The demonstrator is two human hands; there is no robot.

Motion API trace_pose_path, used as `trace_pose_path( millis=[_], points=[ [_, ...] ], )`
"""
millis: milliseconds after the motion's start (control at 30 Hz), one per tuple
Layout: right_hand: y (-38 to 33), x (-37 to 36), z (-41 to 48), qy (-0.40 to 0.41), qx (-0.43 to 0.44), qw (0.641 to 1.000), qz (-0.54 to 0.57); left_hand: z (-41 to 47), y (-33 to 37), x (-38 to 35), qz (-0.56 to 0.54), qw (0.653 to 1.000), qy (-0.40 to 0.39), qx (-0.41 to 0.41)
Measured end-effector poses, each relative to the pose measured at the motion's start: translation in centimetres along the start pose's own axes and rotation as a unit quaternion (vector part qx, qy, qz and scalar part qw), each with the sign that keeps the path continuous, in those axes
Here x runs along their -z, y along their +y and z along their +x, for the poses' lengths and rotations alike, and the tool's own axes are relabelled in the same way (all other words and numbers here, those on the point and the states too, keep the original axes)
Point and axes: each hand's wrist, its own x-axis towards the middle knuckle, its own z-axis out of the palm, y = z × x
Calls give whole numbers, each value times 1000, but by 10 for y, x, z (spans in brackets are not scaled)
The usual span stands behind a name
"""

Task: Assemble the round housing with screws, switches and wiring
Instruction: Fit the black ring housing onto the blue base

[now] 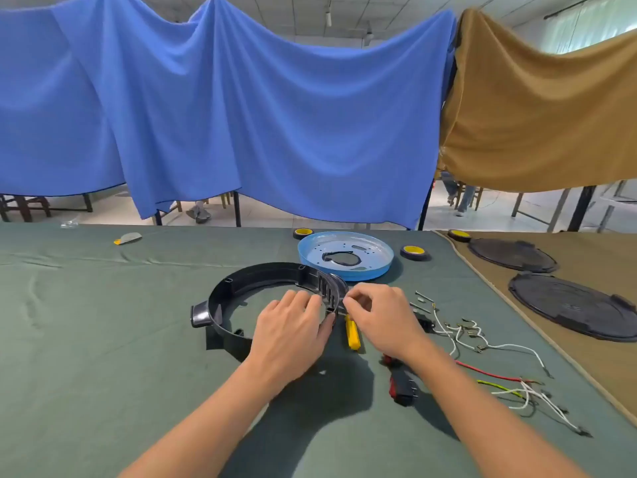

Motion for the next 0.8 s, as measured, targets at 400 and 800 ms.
trace_pose_path(
  millis=[400, 800],
  points=[
    [63, -23, 97, -40, -28, 986, -157, 0, -43, -38, 54, 996, 34, -57],
    [75, -48, 120, -50, 10, 940, -337, -4, -66, -50, -21, 998, 49, -35]
  ],
)
